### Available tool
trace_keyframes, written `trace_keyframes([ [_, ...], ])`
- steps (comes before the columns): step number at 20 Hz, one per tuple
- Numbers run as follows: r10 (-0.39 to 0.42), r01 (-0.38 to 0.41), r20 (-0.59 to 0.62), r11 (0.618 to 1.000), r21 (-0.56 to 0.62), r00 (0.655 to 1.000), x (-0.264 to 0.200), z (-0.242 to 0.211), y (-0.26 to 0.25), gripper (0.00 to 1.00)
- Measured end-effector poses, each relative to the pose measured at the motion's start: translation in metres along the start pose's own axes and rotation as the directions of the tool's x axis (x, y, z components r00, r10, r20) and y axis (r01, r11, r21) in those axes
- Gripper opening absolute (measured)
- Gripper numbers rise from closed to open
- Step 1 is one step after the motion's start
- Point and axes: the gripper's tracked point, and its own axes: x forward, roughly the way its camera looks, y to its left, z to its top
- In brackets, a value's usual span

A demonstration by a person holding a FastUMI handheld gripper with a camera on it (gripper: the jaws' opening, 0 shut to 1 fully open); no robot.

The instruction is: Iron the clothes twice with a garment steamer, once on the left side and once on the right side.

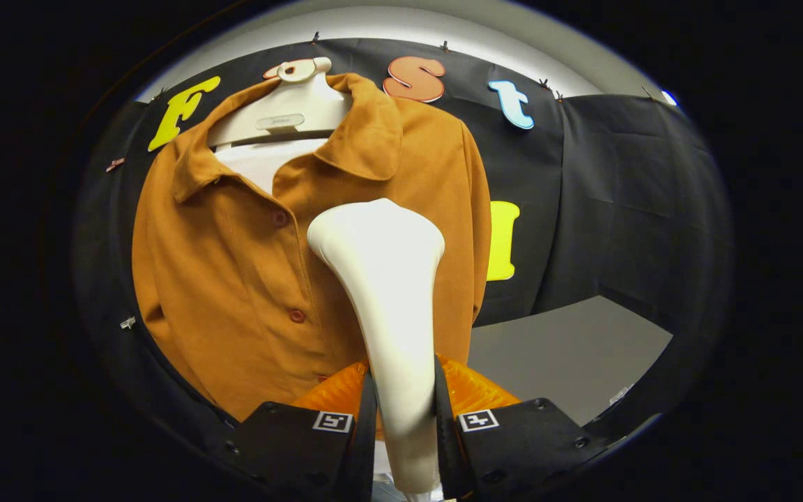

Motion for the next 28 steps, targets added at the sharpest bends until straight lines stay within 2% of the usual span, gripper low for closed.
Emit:
trace_keyframes([
  [12, -0.031, 0.034, -0.205, 0.999, 0.012, 0.978, 0.020, -0.069, -0.004, 0.41],
  [28, -0.025, 0.048, -0.446, 0.998, 0.041, 0.895, 0.017, -0.172, -0.012, 0.41],
])
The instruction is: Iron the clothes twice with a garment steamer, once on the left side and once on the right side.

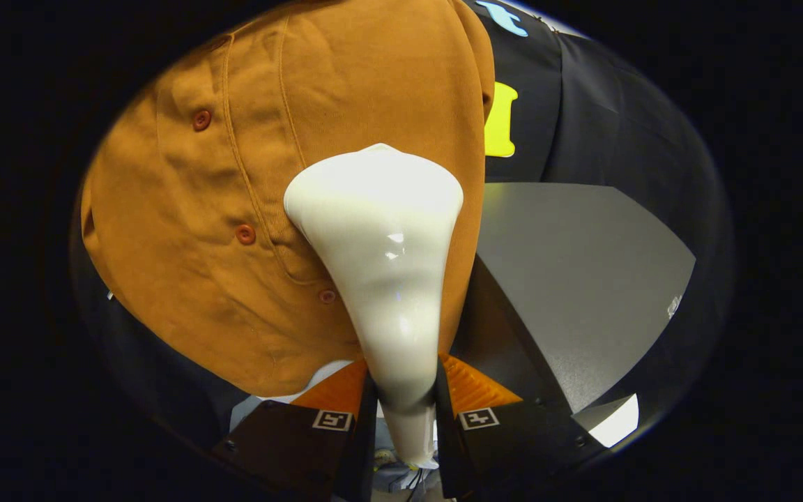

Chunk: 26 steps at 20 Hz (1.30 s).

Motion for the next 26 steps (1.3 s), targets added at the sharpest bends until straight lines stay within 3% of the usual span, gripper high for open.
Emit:
trace_keyframes([
  [12, -0.007, 0.012, -0.074, 0.998, 0.058, 0.997, -0.003, -0.026, -0.011, 0.41],
  [16, -0.033, 0.024, 0.093, 0.996, 0.091, 0.995, -0.043, 0.020, -0.021, 0.41],
  [20, -0.040, 0.014, 0.281, 0.995, 0.095, 0.959, -0.094, 0.073, -0.012, 0.41],
  [26, 0.090, -0.079, 0.478, 0.996, -0.042, 0.874, -0.156, 0.117, 0.064, 0.41],
])
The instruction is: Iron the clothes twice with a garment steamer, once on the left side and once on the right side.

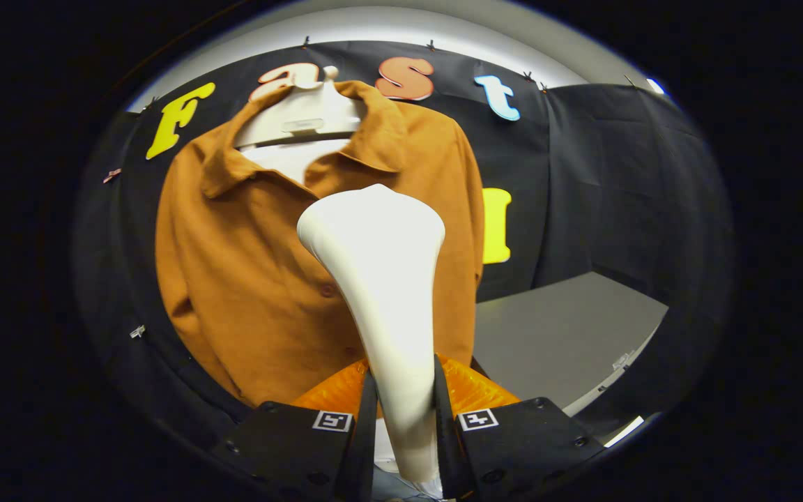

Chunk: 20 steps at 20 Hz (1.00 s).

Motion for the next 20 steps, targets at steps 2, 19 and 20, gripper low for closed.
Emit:
trace_keyframes([
  [2, 0.054, -0.054, 0.023, 0.998, -0.028, 0.998, -0.002, 0.006, 0.027, 0.40],
  [19, 0.115, -0.123, -0.088, 0.989, -0.080, 0.989, 0.035, -0.029, 0.093, 0.40],
  [20, 0.113, -0.122, -0.106, 0.989, -0.084, 0.988, 0.040, -0.035, 0.095, 0.40],
])
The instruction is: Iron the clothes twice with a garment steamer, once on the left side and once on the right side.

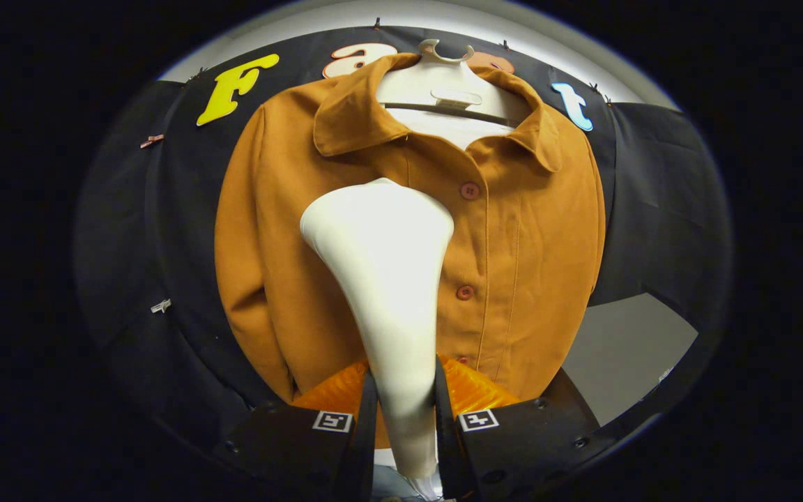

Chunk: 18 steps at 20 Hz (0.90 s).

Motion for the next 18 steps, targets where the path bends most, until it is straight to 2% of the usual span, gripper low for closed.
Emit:
trace_keyframes([
  [12, 0.025, -0.027, -0.142, 1.000, -0.008, 0.989, 0.032, -0.051, 0.007, 0.41],
  [18, 0.035, -0.037, -0.229, 0.999, -0.003, 0.973, 0.040, -0.083, 0.005, 0.41],
])
